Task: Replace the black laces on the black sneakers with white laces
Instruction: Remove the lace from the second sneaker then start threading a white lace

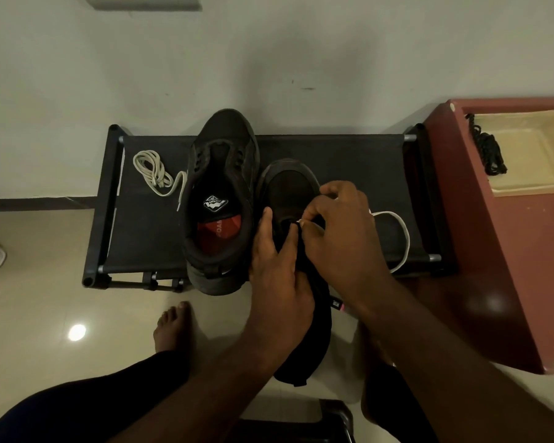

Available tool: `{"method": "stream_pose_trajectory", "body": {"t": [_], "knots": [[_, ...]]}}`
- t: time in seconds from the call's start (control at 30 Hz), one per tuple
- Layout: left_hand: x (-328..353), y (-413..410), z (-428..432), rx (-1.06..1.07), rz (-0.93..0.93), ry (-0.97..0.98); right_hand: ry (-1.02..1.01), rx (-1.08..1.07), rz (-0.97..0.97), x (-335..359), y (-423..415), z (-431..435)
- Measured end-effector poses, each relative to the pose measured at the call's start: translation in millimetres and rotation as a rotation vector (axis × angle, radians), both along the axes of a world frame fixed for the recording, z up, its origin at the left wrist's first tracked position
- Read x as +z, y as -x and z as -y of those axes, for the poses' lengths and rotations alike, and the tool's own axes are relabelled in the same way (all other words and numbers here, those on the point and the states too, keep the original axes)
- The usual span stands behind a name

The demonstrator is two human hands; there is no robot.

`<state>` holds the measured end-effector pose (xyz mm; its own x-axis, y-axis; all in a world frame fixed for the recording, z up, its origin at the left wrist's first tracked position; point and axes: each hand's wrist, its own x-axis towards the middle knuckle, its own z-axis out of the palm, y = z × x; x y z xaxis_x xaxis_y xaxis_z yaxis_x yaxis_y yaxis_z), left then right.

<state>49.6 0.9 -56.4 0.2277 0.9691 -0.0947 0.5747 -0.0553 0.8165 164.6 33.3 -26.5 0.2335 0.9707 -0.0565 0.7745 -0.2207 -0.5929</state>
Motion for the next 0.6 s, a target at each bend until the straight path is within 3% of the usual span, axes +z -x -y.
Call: {"method": "stream_pose_trajectory", "body": {"t": [0.4,0.6], "knots": [[8,0,1,0.121,0.17,0.014,-0.028,0.082,-0.081,1,-2,-2],[12,2,3,0.201,0.21,-0.005,-0.105,0.162,0.074,4,-2,-3]]}}
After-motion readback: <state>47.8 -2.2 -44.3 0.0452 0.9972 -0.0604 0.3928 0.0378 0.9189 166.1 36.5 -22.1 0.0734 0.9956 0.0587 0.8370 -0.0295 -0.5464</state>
